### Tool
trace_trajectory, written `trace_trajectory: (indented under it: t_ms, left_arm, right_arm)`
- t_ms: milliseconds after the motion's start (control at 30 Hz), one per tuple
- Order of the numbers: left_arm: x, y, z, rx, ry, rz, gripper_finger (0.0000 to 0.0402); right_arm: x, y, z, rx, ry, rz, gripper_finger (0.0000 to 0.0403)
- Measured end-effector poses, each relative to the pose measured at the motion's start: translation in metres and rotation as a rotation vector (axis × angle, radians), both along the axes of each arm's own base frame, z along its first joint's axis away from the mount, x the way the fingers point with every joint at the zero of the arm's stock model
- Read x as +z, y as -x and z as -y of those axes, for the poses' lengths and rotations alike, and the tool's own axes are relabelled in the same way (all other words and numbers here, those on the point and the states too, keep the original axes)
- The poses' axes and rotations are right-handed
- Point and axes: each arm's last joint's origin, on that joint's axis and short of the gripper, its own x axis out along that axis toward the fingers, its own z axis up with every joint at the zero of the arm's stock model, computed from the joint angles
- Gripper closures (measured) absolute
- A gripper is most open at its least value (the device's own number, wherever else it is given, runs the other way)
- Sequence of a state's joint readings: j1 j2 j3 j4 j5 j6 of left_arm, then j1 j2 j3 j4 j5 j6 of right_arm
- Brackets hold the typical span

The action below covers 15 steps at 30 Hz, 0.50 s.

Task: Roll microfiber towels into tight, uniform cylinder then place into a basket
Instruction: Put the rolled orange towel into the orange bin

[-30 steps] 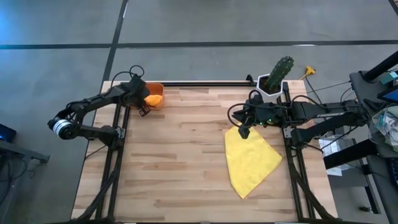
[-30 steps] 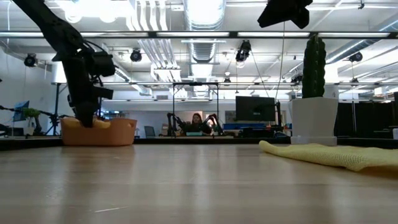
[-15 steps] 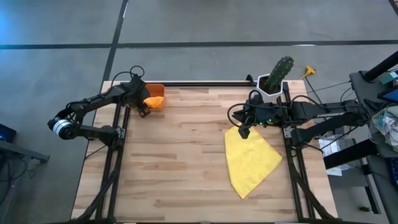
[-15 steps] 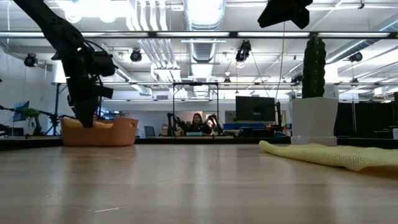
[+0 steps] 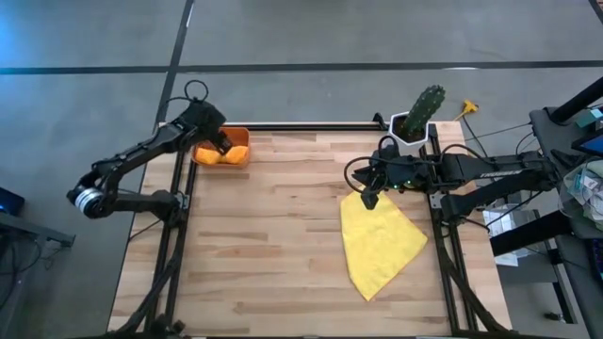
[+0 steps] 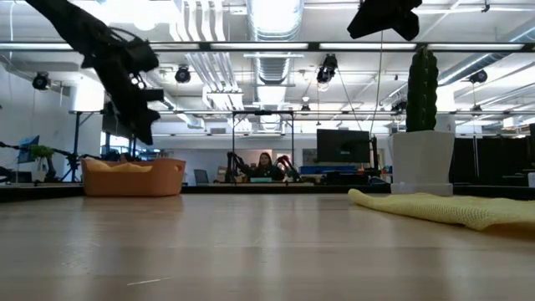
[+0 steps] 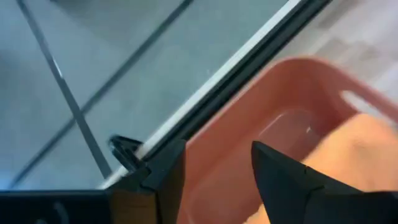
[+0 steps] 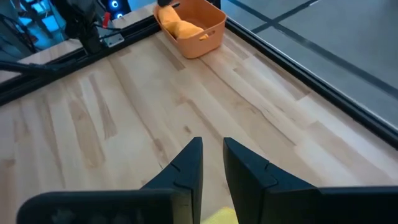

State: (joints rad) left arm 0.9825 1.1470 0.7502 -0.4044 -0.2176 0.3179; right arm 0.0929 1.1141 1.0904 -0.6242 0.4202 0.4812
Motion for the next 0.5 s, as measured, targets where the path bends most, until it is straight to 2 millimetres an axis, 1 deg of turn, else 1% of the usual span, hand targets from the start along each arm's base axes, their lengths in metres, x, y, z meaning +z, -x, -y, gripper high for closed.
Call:
trace_trajectory:
  t_ms: [133,300,367,500]
  left_arm:
    - [-0.022,-0.009,-0.013,0.106,0.137,0.023,0.0265]
    - [-0.032,-0.023,-0.033,0.328,0.279,0.13,0.0299]
    - [-0.031,-0.03,-0.042,0.364,0.326,0.163,0.0312]
    - [-0.037,-0.041,-0.052,0.347,0.463,0.198,0.0336]
  right_arm:
    - [0.0,0.0,0.0,-0.035,-0.053,0.023,0.0344]
    - [0.0,-0.001,-0.001,-0.057,-0.134,0.053,0.0344]
    - [0.0,-0.001,-0.001,-0.057,-0.146,0.059,0.0344]
    - [0.001,-0.001,-0.001,-0.06,-0.153,0.071,0.0344]
